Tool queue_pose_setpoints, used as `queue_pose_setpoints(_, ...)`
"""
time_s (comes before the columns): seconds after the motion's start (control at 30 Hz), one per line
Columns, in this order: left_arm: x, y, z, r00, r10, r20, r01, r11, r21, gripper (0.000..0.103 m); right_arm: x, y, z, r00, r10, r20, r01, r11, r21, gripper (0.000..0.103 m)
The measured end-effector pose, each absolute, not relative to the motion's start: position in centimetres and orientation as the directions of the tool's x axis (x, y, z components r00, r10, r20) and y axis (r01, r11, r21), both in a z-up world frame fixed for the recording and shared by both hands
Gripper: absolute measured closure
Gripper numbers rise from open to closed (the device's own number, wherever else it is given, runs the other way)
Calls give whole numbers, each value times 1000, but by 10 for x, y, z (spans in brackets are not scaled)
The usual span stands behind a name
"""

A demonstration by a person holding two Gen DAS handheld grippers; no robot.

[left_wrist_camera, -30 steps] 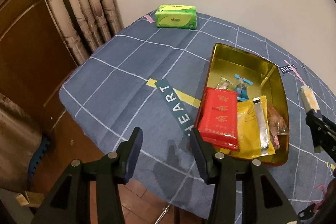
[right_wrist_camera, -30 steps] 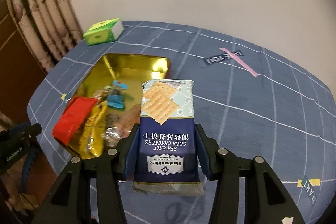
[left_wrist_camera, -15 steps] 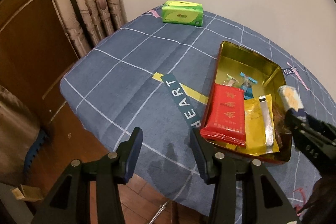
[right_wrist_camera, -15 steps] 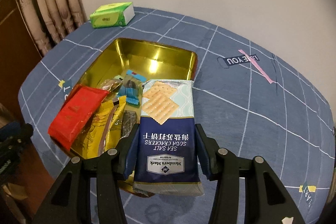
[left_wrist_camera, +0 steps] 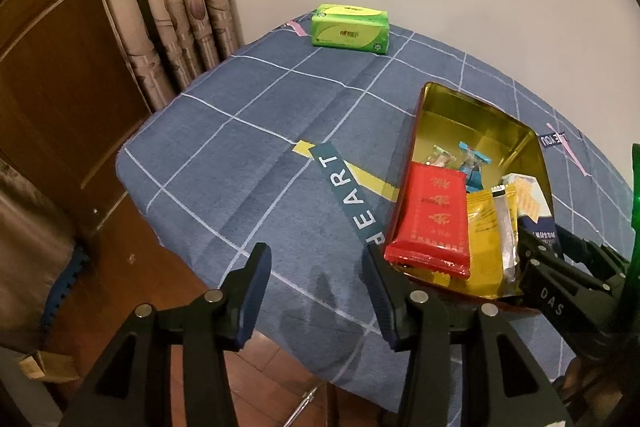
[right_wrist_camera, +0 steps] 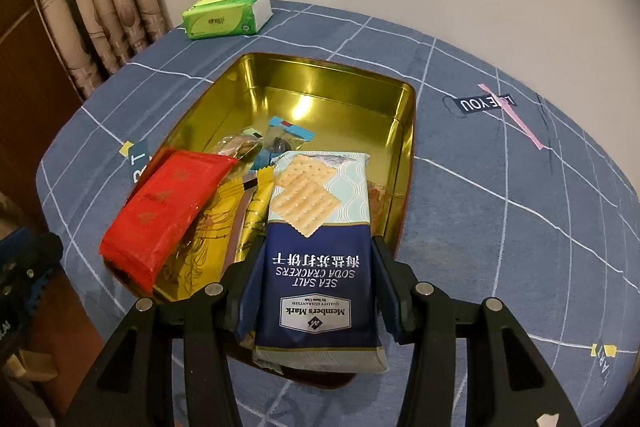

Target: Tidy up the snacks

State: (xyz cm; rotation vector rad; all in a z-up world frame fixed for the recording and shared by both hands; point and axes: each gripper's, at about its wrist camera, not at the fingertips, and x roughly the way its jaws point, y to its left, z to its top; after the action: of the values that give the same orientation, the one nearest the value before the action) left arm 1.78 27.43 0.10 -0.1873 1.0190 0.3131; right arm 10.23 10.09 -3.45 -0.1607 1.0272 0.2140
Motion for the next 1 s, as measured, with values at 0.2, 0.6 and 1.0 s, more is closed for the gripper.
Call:
queue_pose_setpoints(0.2,17,273,0,481,169,-860,-339,941,-5,54,104,101,-35,493,109,-863,-245,969,-18,56)
queue_pose_setpoints(0.6,12,267,-4,469,150,-871,-309,951,-3,54,90,102,-24,549,95,-830,-255,965,-59,43)
queue_pose_setpoints(1.0,2,262,-7,459,141,-877,-294,956,0,50,53,82,7,596,120,-794,-234,972,-28,13)
